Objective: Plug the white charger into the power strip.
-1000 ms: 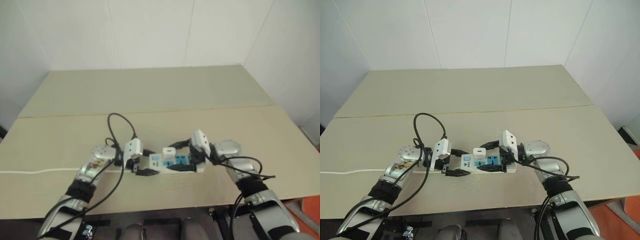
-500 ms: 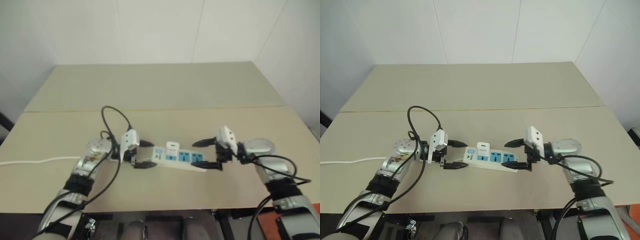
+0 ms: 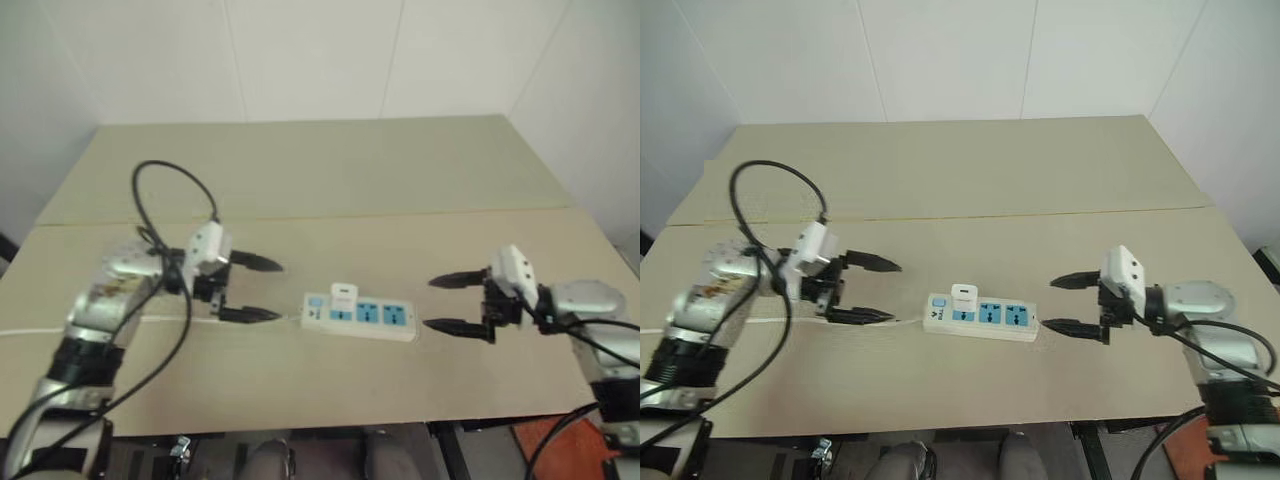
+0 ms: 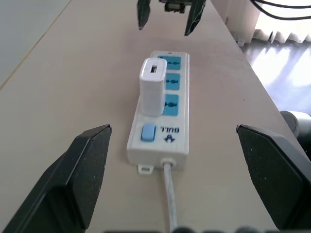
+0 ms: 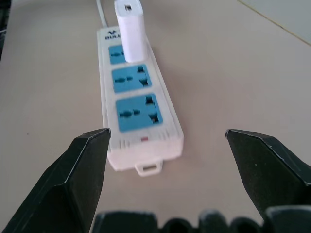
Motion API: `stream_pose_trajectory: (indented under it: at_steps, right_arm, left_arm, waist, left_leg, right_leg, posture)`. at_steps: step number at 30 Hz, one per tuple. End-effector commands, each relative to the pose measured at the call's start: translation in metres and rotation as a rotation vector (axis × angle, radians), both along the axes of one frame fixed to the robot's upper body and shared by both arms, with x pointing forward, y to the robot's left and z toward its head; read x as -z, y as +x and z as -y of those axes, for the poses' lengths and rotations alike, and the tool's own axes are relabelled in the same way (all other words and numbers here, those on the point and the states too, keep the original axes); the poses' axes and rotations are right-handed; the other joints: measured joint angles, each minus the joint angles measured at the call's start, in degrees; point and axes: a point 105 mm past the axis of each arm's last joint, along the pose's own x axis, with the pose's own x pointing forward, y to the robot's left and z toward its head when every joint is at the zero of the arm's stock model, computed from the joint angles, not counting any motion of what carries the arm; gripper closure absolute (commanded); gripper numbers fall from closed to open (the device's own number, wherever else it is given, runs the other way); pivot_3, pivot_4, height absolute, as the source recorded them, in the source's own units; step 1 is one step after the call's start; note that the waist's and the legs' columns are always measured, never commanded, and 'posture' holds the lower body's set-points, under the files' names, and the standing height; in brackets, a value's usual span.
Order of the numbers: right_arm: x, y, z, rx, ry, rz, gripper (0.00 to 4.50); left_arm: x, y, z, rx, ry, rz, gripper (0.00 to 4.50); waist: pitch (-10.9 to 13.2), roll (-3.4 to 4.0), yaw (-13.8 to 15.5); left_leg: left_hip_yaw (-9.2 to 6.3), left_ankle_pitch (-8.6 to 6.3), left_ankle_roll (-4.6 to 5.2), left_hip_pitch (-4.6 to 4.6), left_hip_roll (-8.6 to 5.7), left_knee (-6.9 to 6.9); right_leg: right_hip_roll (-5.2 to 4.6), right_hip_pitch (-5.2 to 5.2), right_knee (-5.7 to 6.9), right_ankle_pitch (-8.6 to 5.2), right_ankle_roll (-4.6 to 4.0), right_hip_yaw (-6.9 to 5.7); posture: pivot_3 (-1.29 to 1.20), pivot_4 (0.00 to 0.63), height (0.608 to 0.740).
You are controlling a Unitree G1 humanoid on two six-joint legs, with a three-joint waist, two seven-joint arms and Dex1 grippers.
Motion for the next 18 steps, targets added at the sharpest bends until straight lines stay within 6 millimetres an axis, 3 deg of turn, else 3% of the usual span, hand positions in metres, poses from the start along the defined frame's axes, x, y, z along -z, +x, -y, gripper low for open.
stream_pose_trajectory:
  at_steps: [1, 7, 18]
  right_arm:
    - [-0.018, -0.002, 0.01, 0.034, 0.022, 0.054, 0.0]
    - [-0.019, -0.004, 0.023, 0.085, 0.019, 0.051, 0.0]
    - [-0.016, -0.008, 0.026, 0.094, 0.006, 0.052, 0.0]
  left_arm:
    - [0.0, 0.006, -0.017, -0.092, 0.018, 0.026, 0.02]
    - [0.01, 0.003, -0.021, -0.139, -0.004, 0.01, 0.02]
    - [0.017, 0.002, -0.017, -0.14, -0.026, -0.009, 0.02]
  waist:
    - [0.0, 0.01, 0.01]
    - [0.03, 0.03, 0.0]
    - [0.03, 0.03, 0.14]
  left_leg:
    - [0.02, 0.0, 0.0, 0.03, -0.01, 0.0]
    - [0.05, 0.0, 0.0, 0.08, 0.0, 0.01]
    - [0.06, 0.01, -0.01, 0.08, 0.0, 0.02]
  right_leg:
    - [-0.01, 0.02, -0.06, 0.0, 0.0, 0.01]
    - [-0.01, 0.02, -0.08, 0.0, 0.0, 0.03]
    - [-0.02, 0.02, -0.03, 0.01, 0.0, 0.03]
  posture:
    - [0.0, 0.15, 0.74]
    - [0.0, 0.15, 0.74]
    - [0.0, 0.15, 0.74]
